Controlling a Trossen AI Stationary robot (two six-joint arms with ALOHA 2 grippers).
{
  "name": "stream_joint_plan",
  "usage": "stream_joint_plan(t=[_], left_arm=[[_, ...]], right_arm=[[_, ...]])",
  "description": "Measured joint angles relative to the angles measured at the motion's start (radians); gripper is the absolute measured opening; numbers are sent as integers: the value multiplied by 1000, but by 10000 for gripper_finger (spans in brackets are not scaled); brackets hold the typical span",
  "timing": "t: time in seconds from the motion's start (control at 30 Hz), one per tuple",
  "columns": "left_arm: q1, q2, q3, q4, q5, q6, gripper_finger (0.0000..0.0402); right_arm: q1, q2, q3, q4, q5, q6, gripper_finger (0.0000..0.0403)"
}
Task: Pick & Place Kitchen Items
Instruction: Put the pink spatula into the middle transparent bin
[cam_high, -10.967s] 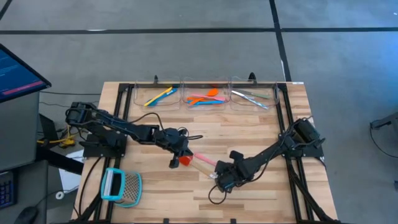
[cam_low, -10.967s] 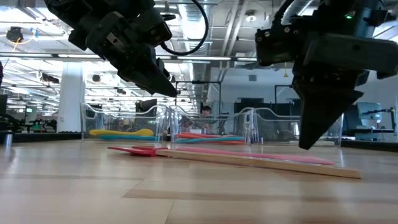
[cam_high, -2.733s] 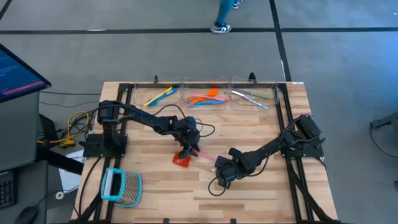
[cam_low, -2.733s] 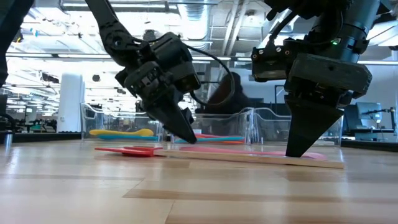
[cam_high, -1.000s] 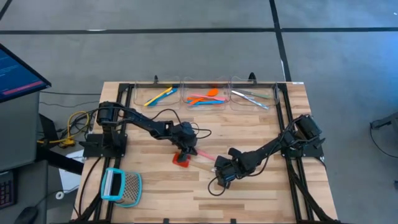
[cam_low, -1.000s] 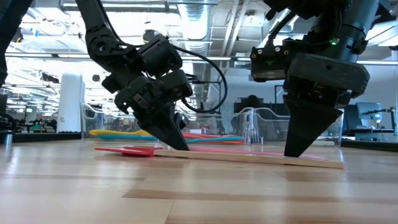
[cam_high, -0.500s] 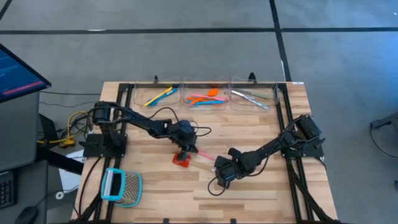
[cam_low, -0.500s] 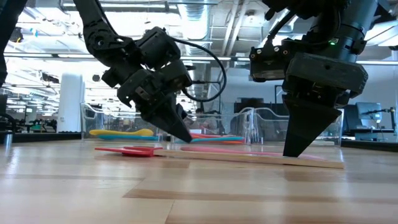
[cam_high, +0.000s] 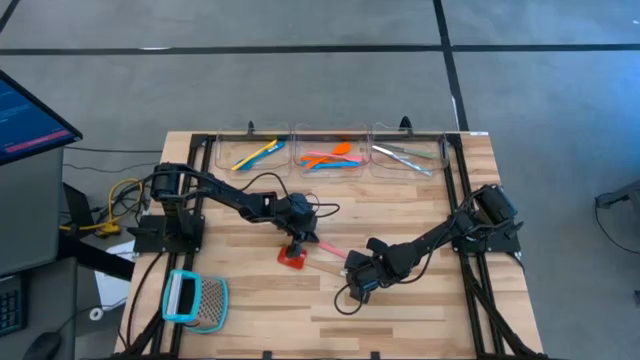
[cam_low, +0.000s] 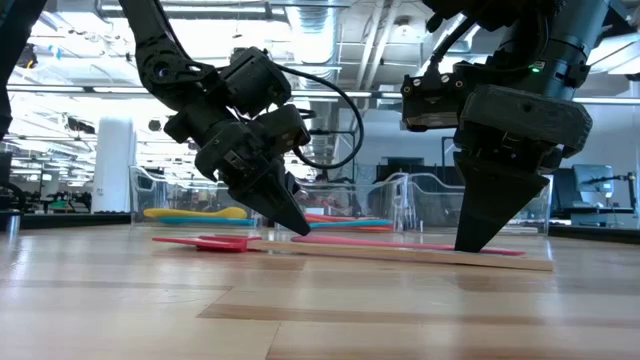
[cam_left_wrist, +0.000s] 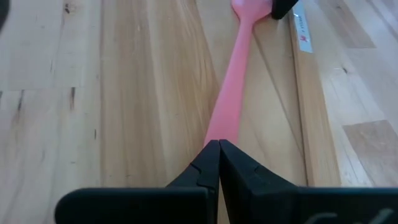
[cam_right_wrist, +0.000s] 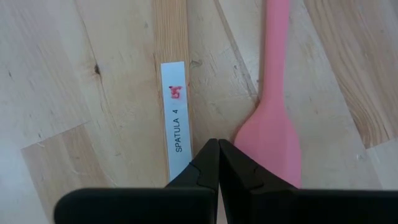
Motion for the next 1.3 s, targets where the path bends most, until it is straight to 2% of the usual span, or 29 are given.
stream_joint_plan(t=[0.4,0.67,0.87,0.93,1.07,1.23,1.3], left_arm=[[-1,-2,-74,82,7,-31,2],[-1,-1,-78,96,5,-34,2],[-1,-1,-78,98,5,-35,2],[-1,0,-78,98,5,-34,2],[-1,0,-79,99,2,-35,2],[-1,0,-79,104,4,-38,2],[-1,0,-79,106,5,-50,2]], right_arm=[[-2,6,53,-43,-1,-30,0],[-3,10,112,-72,-12,-70,0],[0,5,197,-290,-7,-106,0],[0,-20,192,-354,-20,-99,0],[7,-98,143,-358,-22,-90,0],[8,-282,14,-279,-26,-37,0],[1,-364,-61,-179,-57,-22,0]])
